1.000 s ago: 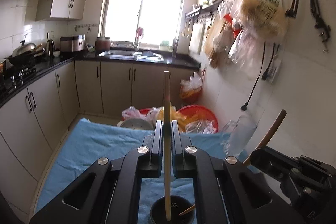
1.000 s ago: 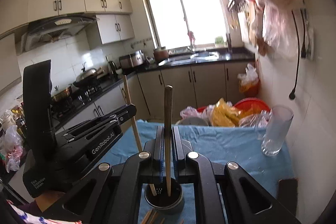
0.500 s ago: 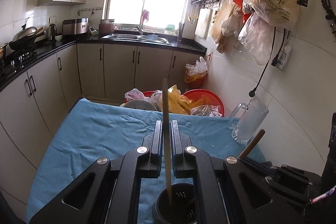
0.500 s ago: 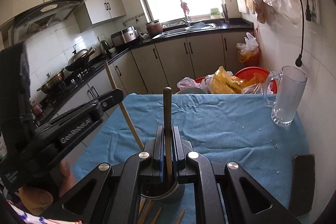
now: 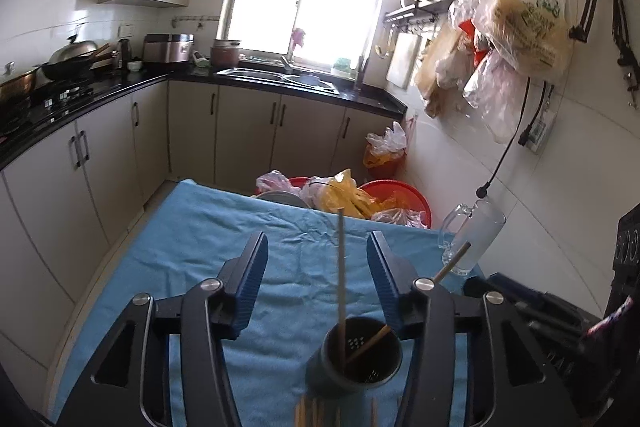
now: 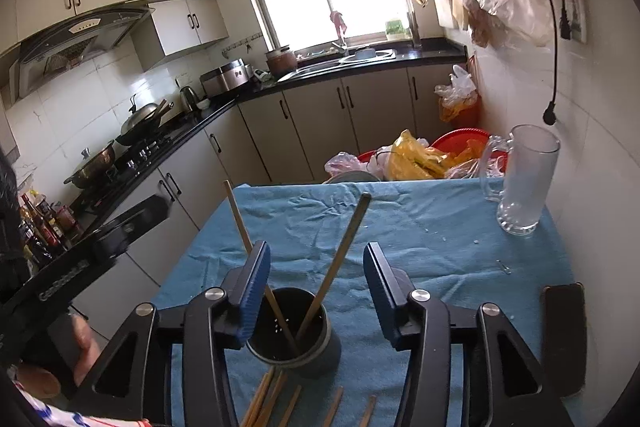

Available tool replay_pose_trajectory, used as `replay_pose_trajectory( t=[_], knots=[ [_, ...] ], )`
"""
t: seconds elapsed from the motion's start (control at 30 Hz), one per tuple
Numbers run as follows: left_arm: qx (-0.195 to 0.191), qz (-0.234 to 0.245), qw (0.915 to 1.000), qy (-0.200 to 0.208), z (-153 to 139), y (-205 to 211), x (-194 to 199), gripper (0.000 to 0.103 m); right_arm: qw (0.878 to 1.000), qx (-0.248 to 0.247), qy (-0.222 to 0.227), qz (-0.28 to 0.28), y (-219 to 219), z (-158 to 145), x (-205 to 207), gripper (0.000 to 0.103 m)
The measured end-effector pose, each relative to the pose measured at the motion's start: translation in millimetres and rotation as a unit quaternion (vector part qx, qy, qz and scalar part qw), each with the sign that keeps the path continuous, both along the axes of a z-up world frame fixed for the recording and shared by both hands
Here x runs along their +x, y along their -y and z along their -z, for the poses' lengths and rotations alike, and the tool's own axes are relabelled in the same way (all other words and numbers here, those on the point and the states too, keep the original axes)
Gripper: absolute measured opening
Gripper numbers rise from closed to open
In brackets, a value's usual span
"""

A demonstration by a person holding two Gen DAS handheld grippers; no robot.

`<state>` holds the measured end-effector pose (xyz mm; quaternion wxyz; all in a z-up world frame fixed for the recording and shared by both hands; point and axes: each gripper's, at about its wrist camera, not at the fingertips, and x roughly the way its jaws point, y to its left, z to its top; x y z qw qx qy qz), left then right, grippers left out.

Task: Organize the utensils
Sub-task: 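Open both tools to release the chopsticks inside the holder, then return the left tool to the chopsticks and close it on one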

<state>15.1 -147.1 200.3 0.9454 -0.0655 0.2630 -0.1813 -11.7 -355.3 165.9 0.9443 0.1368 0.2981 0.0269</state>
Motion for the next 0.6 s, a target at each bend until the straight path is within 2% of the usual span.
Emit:
replay_pose_trajectory(
  t=[0.1, 0.17, 0.27, 0.43, 0.6],
  knots=[
    [0.001, -0.007, 1.0, -0.002, -1, -17, -17, 0.051, 1.0, -0.009, 0.002, 0.003, 0, -4, -17, 0.059],
    [0.002, -0.01, 0.9999, -0.004, 1, -27, -28, 0.056, 1.0, -0.016, -0.001, 0.006, 1, -3, -29, 0.063],
    [0.009, -0.012, 0.9997, -0.018, 14, -41, -41, 0.058, 1.0, -0.023, -0.016, 0.011, 4, 7, -50, 0.066],
    [0.028, -0.009, 0.9971, -0.07, 52, -52, -53, 0.059, 0.997, -0.013, -0.062, 0.033, 21, 46, -80, 0.066],
    [0.059, 0.017, 0.9896, -0.13, 103, -50, -64, 0.058, 0.991, -0.008, -0.119, 0.056, 36, 92, -105, 0.066]
  ],
)
